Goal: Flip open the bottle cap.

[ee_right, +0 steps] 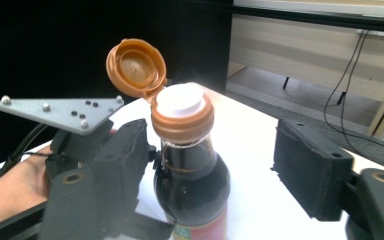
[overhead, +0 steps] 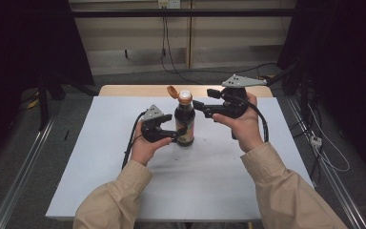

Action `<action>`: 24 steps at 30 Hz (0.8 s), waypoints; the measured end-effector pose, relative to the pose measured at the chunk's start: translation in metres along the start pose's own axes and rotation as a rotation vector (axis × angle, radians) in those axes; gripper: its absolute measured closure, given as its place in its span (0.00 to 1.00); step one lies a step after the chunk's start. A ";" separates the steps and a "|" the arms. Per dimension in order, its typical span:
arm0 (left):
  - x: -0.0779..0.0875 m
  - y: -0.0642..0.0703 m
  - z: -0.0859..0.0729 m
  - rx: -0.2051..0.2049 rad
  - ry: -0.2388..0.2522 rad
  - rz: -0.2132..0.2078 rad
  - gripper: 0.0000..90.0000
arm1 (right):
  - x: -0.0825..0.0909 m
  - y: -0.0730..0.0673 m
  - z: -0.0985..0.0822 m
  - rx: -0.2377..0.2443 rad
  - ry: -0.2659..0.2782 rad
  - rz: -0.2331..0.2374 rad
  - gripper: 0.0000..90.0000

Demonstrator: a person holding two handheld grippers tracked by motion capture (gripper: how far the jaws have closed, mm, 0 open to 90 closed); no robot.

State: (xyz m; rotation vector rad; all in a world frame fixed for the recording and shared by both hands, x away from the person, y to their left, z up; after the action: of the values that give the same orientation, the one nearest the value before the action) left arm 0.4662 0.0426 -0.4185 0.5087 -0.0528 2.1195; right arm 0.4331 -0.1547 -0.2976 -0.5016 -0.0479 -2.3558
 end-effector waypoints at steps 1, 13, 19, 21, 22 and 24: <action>0.002 0.000 0.000 0.000 -0.002 0.000 0.15 | 0.000 0.000 -0.002 0.000 -0.004 -0.002 0.30; 0.013 -0.001 0.000 -0.004 -0.043 -0.017 0.13 | 0.002 0.008 -0.025 -0.019 -0.036 -0.004 0.24; 0.019 0.002 0.000 -0.029 -0.060 -0.029 0.11 | 0.007 0.011 -0.037 -0.028 -0.048 -0.003 0.24; 0.021 0.003 0.001 -0.029 -0.061 -0.039 0.11 | 0.009 0.011 -0.040 -0.029 -0.046 0.000 0.24; 0.023 0.004 0.001 -0.031 -0.064 -0.044 0.10 | 0.009 0.012 -0.042 -0.027 -0.046 -0.003 0.24; 0.025 0.004 0.001 -0.030 -0.065 -0.057 0.10 | 0.010 0.011 -0.045 -0.026 -0.044 0.002 0.24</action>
State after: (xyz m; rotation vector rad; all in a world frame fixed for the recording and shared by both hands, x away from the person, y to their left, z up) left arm 0.4508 0.0598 -0.4073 0.5548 -0.1061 2.0430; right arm 0.4183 -0.1775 -0.3364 -0.5660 -0.0377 -2.3457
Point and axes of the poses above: each handheld gripper's, and its own axes: x roughly backward along the jaws, z roughly out of its top, y roughly to its right, the point moved 4 cm from there along -x, roughly forward along the jaws, and after that the axes turned 2 degrees about -y, right-handed, at the moved point
